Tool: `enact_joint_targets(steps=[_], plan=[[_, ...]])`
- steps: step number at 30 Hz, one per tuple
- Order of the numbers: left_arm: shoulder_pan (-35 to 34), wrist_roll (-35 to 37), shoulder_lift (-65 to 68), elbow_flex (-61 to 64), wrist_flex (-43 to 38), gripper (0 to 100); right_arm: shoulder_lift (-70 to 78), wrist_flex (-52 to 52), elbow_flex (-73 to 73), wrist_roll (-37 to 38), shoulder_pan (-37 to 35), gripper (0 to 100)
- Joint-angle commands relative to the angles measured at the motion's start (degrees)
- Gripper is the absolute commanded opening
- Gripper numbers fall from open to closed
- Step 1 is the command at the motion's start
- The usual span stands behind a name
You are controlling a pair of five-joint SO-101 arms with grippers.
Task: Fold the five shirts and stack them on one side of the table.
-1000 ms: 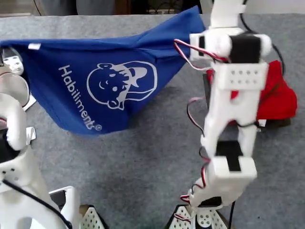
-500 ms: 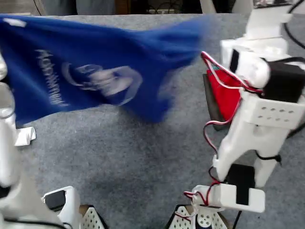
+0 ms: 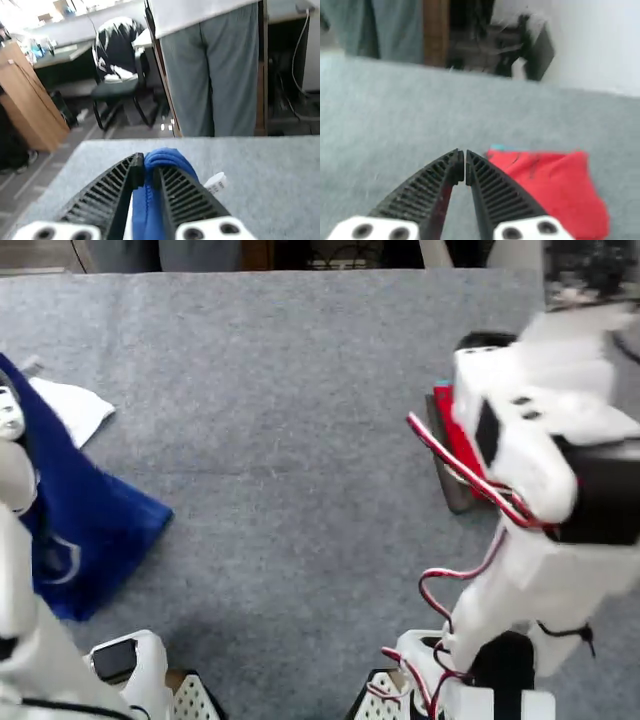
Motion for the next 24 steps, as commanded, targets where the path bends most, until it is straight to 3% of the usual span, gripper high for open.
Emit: enact_joint_targets(steps=[1, 4, 7, 11, 14, 18, 24], plan=[[-1.1, -0.4, -0.6, 3.6, 0.1, 3, -0.7, 0.0, 11.7, -0.2, -5.8, 1.5], [-7.3, -0.4, -0.6, 5.2, 0.0, 3, -0.6, -1.3, 25.8, 1.3, -13.1, 2.6], [-14.5, -0.4, -0.6, 6.2, -0.1, 3, -0.7, -5.8, 39.2, 4.5, -21.7, 11.3], [-23.9, -0.4, -0.6, 8.0, -4.5, 3, -0.6, -16.9, 52.2, 4.7, -32.6, 24.6], [-29.5, -0.4, -0.6, 9.4, -7.9, 3, 0.6, -25.8, 58.2, 4.7, -41.4, 26.9], [-33.0, -0.4, -0.6, 13.8, -8.8, 3, 7.9, -36.5, 58.6, 2.2, -48.2, 27.0], [-34.7, -3.9, -0.6, 21.2, -8.7, 3, 27.6, -41.8, 44.5, 1.3, -50.0, 27.2]])
